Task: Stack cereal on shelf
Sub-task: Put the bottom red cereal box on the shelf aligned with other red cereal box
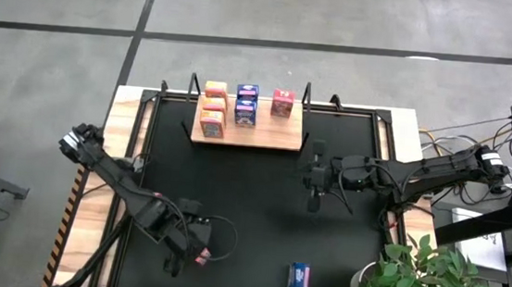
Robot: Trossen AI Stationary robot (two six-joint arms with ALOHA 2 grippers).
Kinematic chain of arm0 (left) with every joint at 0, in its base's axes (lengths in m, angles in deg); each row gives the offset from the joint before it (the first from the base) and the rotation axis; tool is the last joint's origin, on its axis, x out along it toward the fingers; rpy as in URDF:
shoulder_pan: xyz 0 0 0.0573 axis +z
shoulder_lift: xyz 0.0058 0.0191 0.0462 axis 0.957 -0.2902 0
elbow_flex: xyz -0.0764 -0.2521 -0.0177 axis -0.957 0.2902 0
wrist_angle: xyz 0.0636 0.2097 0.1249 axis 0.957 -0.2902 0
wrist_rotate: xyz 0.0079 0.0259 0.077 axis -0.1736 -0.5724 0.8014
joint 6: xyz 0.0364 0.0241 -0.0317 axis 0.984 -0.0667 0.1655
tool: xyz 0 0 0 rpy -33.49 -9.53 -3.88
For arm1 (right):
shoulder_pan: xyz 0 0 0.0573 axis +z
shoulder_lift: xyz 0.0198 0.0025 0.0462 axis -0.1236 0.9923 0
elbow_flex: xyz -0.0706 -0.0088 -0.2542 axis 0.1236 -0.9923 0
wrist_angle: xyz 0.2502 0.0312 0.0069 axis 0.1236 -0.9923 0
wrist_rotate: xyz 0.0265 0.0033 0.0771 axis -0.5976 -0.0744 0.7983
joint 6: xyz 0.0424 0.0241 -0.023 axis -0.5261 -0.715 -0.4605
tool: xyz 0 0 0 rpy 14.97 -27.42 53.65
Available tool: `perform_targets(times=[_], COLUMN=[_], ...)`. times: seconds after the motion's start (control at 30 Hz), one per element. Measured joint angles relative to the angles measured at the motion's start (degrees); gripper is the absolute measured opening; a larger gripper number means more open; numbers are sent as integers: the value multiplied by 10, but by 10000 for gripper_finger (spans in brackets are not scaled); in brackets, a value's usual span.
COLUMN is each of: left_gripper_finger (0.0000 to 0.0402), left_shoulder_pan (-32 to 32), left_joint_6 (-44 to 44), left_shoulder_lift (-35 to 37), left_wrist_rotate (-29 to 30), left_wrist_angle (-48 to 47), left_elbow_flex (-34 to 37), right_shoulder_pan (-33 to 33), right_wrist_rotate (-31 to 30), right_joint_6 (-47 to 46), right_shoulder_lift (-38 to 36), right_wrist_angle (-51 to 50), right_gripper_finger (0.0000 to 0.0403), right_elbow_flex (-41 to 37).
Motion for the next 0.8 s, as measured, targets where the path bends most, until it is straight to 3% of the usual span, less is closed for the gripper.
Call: perform_targets(times=[0.5,0.8], left_gripper_finger=[259,259], left_shoulder_pan=[-11,-16], left_joint_6=[2,34], left_shoulder_lift=[-49,-49], left_wrist_rotate=[-43,-28], left_wrist_angle=[17,55], left_elbow_flex=[6,48], right_shoulder_pan=[0,0], right_wrist_rotate=[4,4], right_joint_6=[-1,-12], right_shoulder_lift=[0,0], right_wrist_angle=[-6,-4], right_gripper_finger=[11,11], right_elbow_flex=[0,0])
